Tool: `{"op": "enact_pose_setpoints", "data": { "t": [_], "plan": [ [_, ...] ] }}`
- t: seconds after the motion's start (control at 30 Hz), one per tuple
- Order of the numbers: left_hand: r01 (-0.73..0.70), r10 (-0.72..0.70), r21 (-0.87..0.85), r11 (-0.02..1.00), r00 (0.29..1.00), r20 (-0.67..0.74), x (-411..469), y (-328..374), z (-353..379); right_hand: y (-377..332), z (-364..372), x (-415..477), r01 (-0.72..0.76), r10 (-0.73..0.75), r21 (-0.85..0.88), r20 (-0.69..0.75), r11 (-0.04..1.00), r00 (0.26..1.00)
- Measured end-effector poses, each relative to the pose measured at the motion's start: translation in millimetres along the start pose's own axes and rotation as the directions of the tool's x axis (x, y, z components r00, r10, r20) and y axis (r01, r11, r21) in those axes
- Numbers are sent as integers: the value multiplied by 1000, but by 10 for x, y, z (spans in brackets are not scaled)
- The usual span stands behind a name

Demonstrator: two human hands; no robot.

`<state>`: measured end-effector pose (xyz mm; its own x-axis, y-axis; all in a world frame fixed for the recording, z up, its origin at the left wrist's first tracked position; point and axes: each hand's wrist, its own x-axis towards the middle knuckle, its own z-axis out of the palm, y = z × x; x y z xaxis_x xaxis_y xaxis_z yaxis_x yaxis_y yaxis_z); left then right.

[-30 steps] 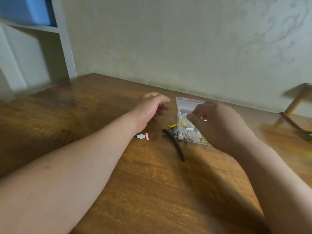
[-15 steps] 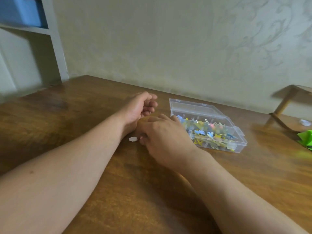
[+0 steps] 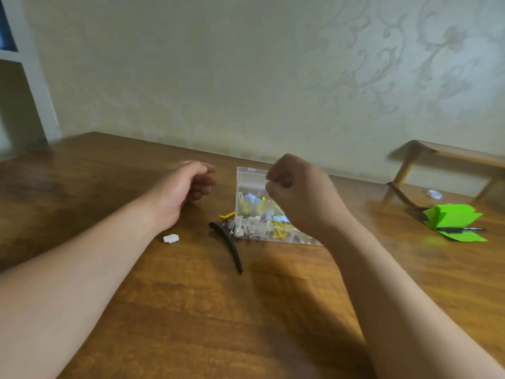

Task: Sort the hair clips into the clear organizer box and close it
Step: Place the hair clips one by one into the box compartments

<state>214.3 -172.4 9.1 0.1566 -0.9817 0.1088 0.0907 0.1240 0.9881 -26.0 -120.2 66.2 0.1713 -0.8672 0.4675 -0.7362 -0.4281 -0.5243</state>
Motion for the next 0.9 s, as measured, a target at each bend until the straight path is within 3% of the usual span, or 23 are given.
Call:
{"op": "enact_pose_setpoints", "data": {
  "t": [0.13,0.3,0.6,0.73,0.9],
  "plan": [
    [-21,20,40,999,1000,23,0,-21,-35,288,-214,57,-99,99,-23,-29,995,995],
    [-36,33,67,997,998,45,-41,-9,-79,344,-211,49,-116,116,-19,17,993,993],
    [-30,26,95,995,999,41,-65,27,-50,162,168,-27,-25,48,-157,146,987,988],
    [-25,21,86,996,999,37,-62,37,-33,139,177,-37,-26,56,-213,134,977,989],
    [-9,7,93,996,1000,19,-49,35,-64,-72,241,-83,54,-40,-176,85,983,996]
  ]
}}
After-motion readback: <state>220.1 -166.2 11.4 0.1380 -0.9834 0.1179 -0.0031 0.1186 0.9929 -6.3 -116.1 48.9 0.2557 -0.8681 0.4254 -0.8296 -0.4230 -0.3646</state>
